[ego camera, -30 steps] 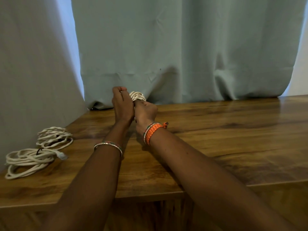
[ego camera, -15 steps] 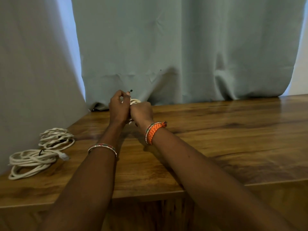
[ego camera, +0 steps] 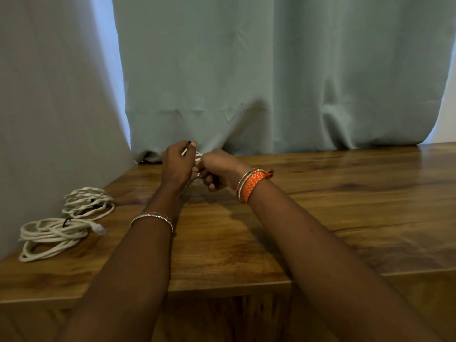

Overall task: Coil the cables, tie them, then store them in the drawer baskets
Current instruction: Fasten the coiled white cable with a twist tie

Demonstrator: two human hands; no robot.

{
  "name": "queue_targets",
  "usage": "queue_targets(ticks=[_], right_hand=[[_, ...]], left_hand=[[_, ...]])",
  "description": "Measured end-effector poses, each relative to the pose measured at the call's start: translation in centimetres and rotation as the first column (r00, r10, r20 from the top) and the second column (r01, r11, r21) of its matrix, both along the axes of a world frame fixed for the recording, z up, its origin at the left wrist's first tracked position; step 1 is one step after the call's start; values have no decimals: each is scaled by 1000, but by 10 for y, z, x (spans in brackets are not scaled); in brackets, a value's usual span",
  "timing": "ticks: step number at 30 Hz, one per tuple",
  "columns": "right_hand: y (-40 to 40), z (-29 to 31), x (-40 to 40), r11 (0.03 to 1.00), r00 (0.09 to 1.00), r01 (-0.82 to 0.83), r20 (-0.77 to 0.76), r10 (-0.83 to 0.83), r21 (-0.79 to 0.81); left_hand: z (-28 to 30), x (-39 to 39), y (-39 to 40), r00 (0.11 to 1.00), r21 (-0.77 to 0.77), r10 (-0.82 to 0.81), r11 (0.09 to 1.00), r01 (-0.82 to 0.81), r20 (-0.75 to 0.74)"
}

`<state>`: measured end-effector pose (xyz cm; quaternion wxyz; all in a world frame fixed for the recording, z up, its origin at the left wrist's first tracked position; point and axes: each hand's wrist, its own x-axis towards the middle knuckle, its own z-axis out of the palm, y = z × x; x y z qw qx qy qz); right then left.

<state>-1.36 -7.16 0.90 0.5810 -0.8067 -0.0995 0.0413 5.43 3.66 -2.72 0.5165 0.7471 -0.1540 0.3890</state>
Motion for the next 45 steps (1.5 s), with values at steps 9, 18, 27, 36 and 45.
queue_targets(ticks=[9, 18, 27, 36, 45], right_hand=[[-34, 21, 0, 887, 986, -74, -101, 134, 455], [-52, 14, 11, 831, 992, 121, -32, -123, 542], [-66, 9, 23, 898, 989, -2, 133, -64, 441], [-79, -11, 35, 938, 854, 8, 486, -188, 348], [-66, -7, 30, 928, 925, -35, 363, -109, 370]], left_hand=[[5, -5, -8, 999, 278, 9, 960, -19, 37], [16, -30, -39, 946, 131, -290, 942, 309, -148], [19, -30, -40, 879, -153, -436, 898, 412, -192], [28, -40, -48, 906, -37, -418, 908, 416, -64], [28, -37, -48, 957, 87, -288, 954, 288, -15]])
